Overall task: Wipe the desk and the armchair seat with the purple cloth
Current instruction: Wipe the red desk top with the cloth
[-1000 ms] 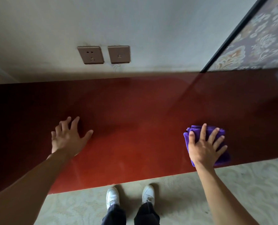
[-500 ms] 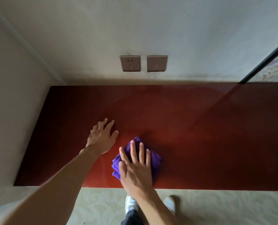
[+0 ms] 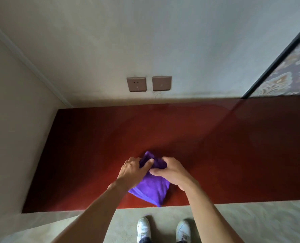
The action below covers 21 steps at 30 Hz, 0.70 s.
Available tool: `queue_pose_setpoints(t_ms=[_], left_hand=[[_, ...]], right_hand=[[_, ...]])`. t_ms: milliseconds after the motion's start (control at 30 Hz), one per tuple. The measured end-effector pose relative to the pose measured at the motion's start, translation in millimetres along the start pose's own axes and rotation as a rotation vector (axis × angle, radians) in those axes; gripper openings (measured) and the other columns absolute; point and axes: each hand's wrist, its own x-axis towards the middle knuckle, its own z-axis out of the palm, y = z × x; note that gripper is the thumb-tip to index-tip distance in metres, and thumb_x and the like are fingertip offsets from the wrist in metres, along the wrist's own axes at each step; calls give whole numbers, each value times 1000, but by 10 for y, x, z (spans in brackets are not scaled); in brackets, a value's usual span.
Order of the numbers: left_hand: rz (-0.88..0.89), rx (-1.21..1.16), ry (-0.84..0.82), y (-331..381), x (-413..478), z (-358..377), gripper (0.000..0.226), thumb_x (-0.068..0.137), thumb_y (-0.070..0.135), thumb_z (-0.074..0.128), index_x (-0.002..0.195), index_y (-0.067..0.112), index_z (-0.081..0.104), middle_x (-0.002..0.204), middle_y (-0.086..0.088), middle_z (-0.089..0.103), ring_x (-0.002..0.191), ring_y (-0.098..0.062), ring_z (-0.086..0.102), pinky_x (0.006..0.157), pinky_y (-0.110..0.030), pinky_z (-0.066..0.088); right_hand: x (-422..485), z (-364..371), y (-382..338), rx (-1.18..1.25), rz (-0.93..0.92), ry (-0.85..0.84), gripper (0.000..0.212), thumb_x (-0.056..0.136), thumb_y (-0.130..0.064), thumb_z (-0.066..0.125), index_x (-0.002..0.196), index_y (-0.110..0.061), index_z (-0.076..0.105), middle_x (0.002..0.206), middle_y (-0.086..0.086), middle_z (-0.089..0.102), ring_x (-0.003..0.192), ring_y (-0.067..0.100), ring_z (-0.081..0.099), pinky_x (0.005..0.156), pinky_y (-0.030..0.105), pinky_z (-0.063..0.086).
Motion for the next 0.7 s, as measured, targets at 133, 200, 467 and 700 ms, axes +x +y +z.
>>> queue_pose_setpoints(t_ms=[133,200,467,700], left_hand=[[6,-403,-132,480,-81,-349,84,67,91,49,76,9,68,64,6,62,58,-11,56,59,-29,46],[84,-530,-148,867,-135,-557,79,65,84,60,83,8,73,71,3,70,65,-14,63,66,-32,52],[493,-1003,-354,3112,-741,-1228,33,91,40,72,111,14,71,109,-18,75,98,-34,73,85,-46,60],[810,-976,-779,5249,-2069,-846,44,93,32,67,126,4,61,109,-19,73,89,-26,72,79,-40,61]], right_hand=[[-314,-540,-381,342,-83,4,40,67,-25,91,87,-6,63,82,2,71,77,14,68,72,33,53],[-553,-853,-589,503,-119,36,41,67,-18,92,96,-4,66,90,10,74,84,23,71,76,38,54],[-2046,-2218,-1245,1082,-359,433,58,74,-19,83,127,-4,64,120,17,73,100,26,74,81,36,61],[-3888,-3088,-988,1205,-661,547,60,101,-45,58,148,-8,51,152,17,51,141,31,49,114,46,42]])
